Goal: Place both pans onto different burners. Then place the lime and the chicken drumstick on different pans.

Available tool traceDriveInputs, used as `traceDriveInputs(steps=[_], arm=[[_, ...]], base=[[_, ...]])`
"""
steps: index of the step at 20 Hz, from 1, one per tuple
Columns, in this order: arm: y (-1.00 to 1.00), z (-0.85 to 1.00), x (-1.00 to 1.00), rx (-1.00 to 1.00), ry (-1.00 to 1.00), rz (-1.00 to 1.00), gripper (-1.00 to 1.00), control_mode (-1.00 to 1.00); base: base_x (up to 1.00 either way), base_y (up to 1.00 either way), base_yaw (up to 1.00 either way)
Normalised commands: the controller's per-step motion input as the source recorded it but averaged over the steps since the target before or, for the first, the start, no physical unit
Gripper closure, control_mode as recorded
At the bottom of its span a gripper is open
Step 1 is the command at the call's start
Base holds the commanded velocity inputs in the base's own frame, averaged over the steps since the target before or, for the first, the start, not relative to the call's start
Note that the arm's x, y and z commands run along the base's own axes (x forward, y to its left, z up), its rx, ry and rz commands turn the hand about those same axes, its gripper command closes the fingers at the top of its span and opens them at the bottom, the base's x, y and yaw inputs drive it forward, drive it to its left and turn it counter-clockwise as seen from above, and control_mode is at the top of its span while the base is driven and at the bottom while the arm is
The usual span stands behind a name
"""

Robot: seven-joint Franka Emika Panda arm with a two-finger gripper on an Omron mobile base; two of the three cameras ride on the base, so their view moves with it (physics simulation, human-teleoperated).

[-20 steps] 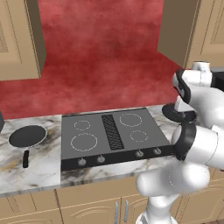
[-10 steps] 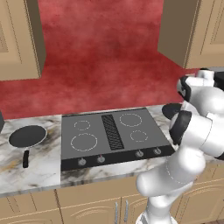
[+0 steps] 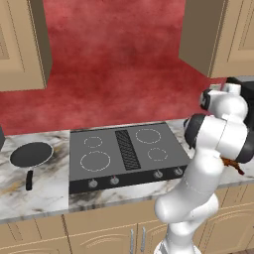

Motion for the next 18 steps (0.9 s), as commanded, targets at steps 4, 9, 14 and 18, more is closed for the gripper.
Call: traceDriveInputs(steps=[4, 9, 14, 18], arm=[[-0.29, -0.17, 0.31, 0.01, 0.0, 0.0, -1.0, -1.0], [-0.25, -0.34, 0.29, 0.01, 0.0, 0.0, -1.0, -1.0], [-0.23, -0.36, 0.32, 0.0, 0.0, 0.0, -1.0, -1.0], [-0.21, -0.31, 0.34, 0.0, 0.0, 0.0, -1.0, -1.0]], base=[[0.0, 0.0, 0.0], [0.0, 0.0, 0.0], [0.0, 0.0, 0.0], [0.0, 0.0, 0.0]])
